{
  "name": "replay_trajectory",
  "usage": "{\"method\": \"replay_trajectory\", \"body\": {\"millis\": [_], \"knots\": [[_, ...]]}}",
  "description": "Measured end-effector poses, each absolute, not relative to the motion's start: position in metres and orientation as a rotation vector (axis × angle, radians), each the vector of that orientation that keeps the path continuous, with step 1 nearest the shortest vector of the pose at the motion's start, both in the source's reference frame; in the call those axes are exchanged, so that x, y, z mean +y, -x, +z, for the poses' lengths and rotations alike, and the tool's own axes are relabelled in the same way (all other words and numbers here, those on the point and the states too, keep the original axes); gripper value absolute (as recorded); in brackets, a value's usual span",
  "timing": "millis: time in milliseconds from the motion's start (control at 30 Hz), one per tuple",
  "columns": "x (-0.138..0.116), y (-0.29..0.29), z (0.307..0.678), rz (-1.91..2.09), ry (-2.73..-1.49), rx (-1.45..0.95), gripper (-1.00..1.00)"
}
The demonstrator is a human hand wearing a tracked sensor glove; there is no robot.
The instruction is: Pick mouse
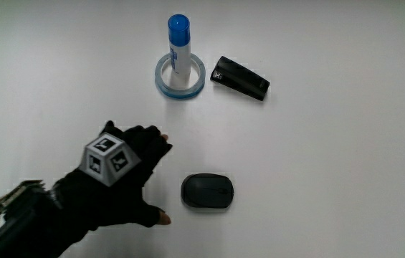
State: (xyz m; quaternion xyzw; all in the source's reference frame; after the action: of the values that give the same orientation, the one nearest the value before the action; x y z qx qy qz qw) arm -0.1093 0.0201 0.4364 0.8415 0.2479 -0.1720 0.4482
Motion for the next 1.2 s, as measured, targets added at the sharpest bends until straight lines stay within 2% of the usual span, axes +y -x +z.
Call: {"method": "replay_trajectory", "body": {"millis": [33, 133, 433, 467, 500, 1000, 1133, 1200], "knots": [[0.018, 0.102, 0.429, -0.355, -2.143, 0.771, 0.0], [0.018, 0.093, 0.435, -0.356, -2.111, 0.694, 0.0], [0.023, 0.065, 0.449, -0.233, -2.132, 0.765, 0.0], [0.024, 0.062, 0.453, -0.216, -2.097, 0.749, 0.0], [0.025, 0.059, 0.454, -0.218, -2.123, 0.767, 0.0], [0.029, 0.038, 0.477, -0.137, -2.076, 0.776, 0.0], [0.031, 0.036, 0.479, -0.144, -2.109, 0.796, 0.22], [0.032, 0.035, 0.482, -0.143, -2.081, 0.773, 0.33]]}}
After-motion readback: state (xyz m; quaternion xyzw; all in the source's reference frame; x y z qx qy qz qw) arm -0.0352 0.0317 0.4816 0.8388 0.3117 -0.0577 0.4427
